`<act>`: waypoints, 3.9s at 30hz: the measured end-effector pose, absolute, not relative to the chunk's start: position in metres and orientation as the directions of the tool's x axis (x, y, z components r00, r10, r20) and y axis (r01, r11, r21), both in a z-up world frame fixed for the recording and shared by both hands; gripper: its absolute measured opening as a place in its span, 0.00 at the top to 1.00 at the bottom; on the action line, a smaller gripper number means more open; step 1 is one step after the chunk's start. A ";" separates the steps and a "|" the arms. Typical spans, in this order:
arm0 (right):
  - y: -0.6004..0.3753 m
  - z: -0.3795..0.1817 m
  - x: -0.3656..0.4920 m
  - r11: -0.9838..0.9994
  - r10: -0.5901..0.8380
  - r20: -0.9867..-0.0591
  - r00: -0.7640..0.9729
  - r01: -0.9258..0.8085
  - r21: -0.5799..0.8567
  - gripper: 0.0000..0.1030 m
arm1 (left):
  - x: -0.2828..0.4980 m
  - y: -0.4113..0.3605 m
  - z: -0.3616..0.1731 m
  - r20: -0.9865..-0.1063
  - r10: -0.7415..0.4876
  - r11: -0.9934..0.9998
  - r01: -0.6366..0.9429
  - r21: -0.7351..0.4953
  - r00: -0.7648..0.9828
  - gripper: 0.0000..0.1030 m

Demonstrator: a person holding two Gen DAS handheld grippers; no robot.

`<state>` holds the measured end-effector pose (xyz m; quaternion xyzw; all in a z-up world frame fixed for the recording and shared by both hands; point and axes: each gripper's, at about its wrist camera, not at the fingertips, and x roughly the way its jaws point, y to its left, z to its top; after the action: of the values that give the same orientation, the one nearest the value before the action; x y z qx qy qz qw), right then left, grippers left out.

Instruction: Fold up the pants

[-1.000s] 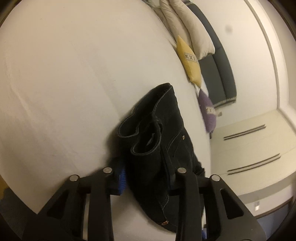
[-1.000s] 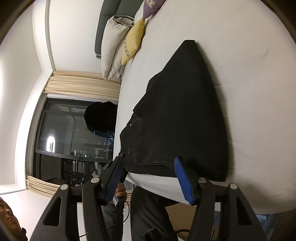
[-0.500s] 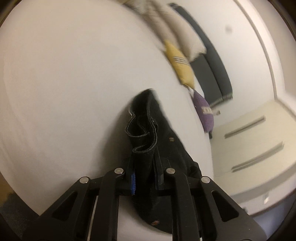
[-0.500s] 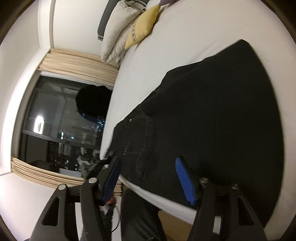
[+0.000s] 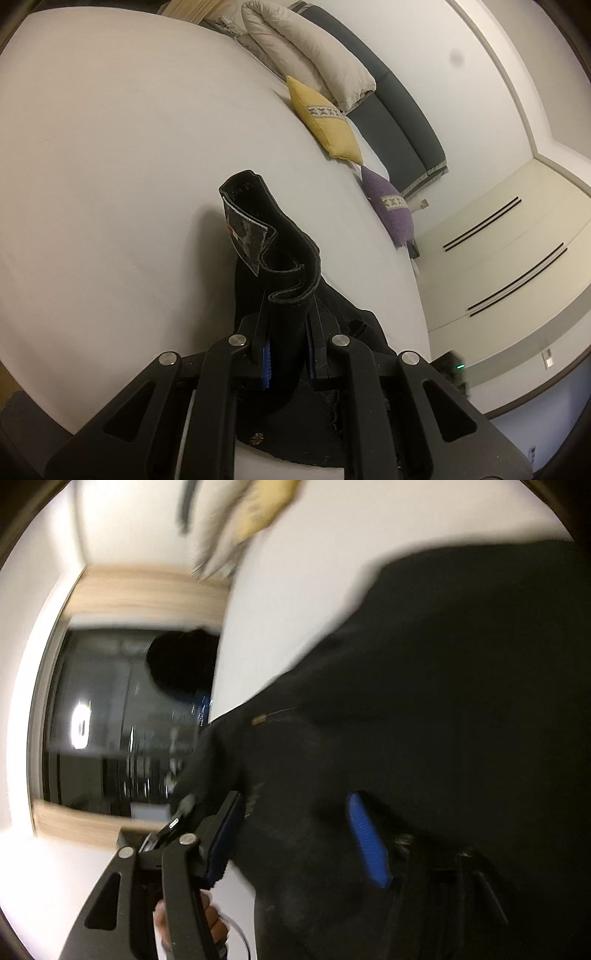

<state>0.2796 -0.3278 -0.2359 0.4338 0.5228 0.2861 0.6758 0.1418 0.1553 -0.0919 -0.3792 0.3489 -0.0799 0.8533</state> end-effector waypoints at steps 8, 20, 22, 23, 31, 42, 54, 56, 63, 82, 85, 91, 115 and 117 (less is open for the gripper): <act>-0.343 -0.265 0.271 0.461 0.803 -0.496 0.332 0.182 0.868 1.00 | 0.150 0.114 -0.060 -0.506 -0.441 0.758 0.006 -0.652 0.741 0.89; -0.345 -0.264 0.265 0.426 0.826 -0.474 0.305 0.213 0.879 0.96 | 0.151 0.007 -0.024 -0.511 -0.547 0.805 0.248 -0.539 0.664 0.89; -0.362 -0.256 0.262 0.346 0.848 -0.415 0.329 0.250 0.904 0.61 | 0.147 -0.025 -0.029 -0.533 -0.567 0.809 0.302 -0.504 0.629 0.89; -0.376 -0.246 0.258 0.295 0.852 -0.368 0.373 0.239 0.925 0.36 | 0.145 -0.037 -0.033 -0.540 -0.578 0.804 0.318 -0.502 0.612 0.89; -0.444 -0.191 0.259 0.249 0.838 -0.269 0.474 0.106 0.963 0.13 | 0.130 -0.105 -0.064 -0.606 -0.619 0.785 0.423 -0.453 0.500 0.89; -0.437 -0.164 0.273 0.451 0.835 -0.424 0.349 0.007 0.893 0.29 | 0.111 -0.151 -0.088 -0.678 -0.574 0.803 0.477 -0.357 0.460 0.89; -0.467 -0.168 0.267 0.586 0.771 -0.550 0.321 -0.020 0.810 0.85 | 0.135 -0.207 -0.083 -0.713 -0.542 0.797 0.540 -0.270 0.445 0.89; -0.479 -0.168 0.264 0.593 0.762 -0.555 0.335 -0.016 0.805 0.85 | 0.134 -0.216 -0.082 -0.715 -0.541 0.790 0.559 -0.252 0.442 0.89; -0.509 -0.188 0.256 0.603 0.740 -0.576 0.348 0.038 0.797 0.86 | 0.137 -0.260 -0.102 -0.763 -0.513 0.775 0.595 -0.214 0.394 0.88; -0.555 -0.199 0.238 0.591 0.669 -0.572 0.475 0.127 0.797 0.45 | 0.148 -0.214 -0.093 -0.702 -0.623 0.735 0.564 -0.376 0.345 0.45; -0.561 -0.182 0.225 0.567 0.665 -0.535 0.521 0.113 0.816 0.45 | 0.173 -0.182 -0.092 -0.700 -0.592 0.777 0.511 -0.367 0.399 0.45; -0.511 -0.161 0.181 0.430 0.802 -0.356 0.480 -0.050 0.902 0.45 | 0.213 -0.157 -0.116 -0.735 -0.524 0.832 0.444 -0.333 0.430 0.45; -0.504 -0.159 0.182 0.538 0.728 -0.446 0.521 -0.030 0.842 0.67 | 0.192 -0.141 -0.115 -0.704 -0.465 0.850 0.494 -0.184 0.537 0.46; -0.480 -0.153 0.214 0.511 0.769 -0.415 0.486 -0.079 0.856 0.61 | 0.190 -0.154 -0.122 -0.722 -0.457 0.838 0.523 -0.156 0.519 0.46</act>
<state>0.2135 -0.4803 -0.1529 0.4079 0.4230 0.2791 0.7595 0.1904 -0.1537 -0.1219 0.0405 0.4018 -0.2814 0.8705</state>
